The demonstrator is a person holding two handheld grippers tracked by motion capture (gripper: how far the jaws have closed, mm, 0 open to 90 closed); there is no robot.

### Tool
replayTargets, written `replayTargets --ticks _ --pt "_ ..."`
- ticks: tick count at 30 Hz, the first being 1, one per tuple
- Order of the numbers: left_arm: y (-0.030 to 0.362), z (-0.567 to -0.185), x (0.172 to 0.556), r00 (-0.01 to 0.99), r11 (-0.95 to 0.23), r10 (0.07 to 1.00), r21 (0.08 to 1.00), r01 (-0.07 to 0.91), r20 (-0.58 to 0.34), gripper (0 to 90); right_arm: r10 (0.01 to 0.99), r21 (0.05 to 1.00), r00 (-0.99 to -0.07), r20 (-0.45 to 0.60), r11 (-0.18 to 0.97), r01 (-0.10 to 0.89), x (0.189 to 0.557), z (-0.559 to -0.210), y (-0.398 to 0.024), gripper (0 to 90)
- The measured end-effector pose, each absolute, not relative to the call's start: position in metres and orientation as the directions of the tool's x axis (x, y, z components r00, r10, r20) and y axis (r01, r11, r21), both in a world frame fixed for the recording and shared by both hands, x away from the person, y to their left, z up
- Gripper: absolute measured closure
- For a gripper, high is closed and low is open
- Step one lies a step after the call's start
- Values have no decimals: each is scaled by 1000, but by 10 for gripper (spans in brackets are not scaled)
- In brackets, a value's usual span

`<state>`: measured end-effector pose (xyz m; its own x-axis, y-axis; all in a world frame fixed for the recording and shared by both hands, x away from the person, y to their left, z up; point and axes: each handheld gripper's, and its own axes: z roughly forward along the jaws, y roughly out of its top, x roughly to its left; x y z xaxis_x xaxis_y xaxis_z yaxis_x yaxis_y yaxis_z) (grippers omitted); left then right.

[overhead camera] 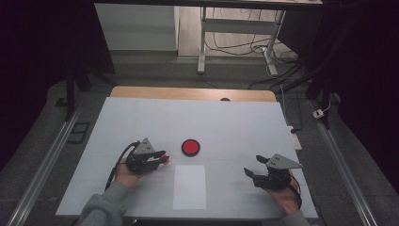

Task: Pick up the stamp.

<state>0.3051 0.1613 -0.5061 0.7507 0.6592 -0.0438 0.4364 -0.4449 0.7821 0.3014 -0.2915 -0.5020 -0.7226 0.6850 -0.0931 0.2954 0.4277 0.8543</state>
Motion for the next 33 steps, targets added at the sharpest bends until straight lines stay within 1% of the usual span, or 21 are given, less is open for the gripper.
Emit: replayTargets --ticks 33 --pt "170 -477 295 761 -341 639 846 410 -111 724 689 854 -718 -96 427 296 301 -502 -291 290"
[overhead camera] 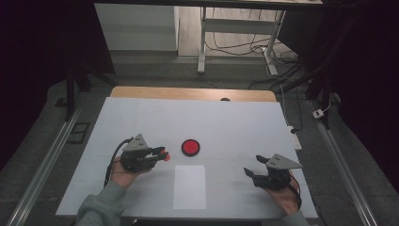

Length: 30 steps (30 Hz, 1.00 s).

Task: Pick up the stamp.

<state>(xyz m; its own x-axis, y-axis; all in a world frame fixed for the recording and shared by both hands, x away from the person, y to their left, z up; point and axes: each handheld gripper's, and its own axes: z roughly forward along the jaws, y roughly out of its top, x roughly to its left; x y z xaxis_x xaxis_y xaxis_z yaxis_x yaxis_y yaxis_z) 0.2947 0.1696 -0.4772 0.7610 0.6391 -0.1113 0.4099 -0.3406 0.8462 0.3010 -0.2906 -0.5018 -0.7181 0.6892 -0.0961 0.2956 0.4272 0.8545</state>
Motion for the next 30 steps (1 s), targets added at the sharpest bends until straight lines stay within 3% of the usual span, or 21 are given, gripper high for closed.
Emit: replayTargets --ticks 22,30 --pt "143 -443 272 841 -305 527 896 321 -122 724 686 852 -721 -98 432 296 301 -502 -289 291" --pt "134 -445 271 851 -290 500 896 337 -158 724 685 850 -722 -96 434 299 301 -503 -288 291"
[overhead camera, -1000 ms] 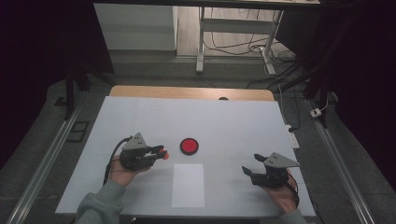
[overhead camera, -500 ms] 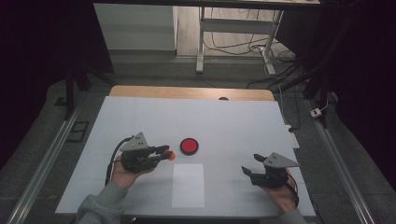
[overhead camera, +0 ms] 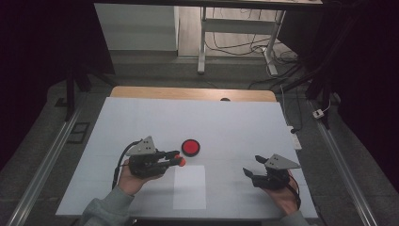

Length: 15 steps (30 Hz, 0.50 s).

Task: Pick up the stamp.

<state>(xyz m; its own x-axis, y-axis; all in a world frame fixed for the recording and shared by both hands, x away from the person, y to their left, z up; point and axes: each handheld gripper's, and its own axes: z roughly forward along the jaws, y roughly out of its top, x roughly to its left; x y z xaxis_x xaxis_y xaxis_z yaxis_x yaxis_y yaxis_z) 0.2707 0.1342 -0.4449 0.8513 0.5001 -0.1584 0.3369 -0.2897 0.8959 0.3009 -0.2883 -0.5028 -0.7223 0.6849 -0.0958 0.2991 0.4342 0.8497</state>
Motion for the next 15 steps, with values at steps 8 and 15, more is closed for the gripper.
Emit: replayTargets --ticks 8,15 --pt "118 -449 270 868 -307 467 890 337 -167 724 687 853 -721 -94 429 298 301 -504 -287 291" --pt "112 -452 271 869 -325 468 883 338 -161 724 685 852 -722 -98 433 295 300 -503 -287 291"
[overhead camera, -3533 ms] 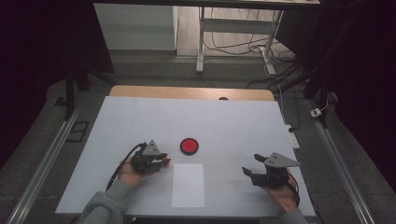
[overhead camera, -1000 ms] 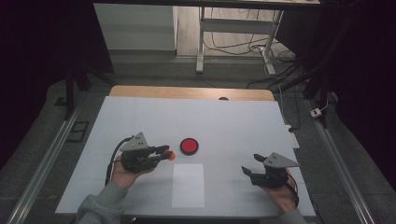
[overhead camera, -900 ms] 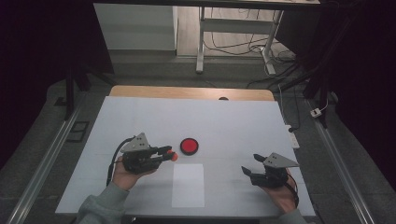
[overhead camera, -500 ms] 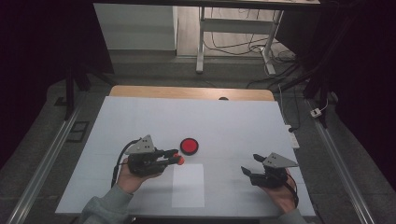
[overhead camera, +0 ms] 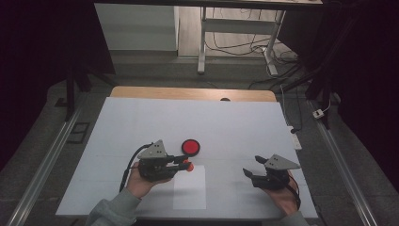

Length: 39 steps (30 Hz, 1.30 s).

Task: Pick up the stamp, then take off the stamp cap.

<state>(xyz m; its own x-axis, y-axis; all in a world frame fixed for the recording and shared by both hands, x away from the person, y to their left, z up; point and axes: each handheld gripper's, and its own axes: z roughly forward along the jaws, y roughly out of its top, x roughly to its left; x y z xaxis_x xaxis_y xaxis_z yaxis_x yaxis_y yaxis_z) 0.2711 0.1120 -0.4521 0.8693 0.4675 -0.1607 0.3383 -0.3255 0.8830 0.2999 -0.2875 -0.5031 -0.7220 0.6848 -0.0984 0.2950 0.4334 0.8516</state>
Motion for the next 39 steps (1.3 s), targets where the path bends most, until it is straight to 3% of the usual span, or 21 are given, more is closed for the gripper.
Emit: replayTargets --ticks 16,39 --pt "113 -456 275 864 -330 477 878 348 -163 724 674 855 -731 -108 438 278 298 -502 -283 298" --pt "114 -460 278 862 -335 481 874 352 -163 724 615 875 -786 -71 416 247 296 -499 -244 308"
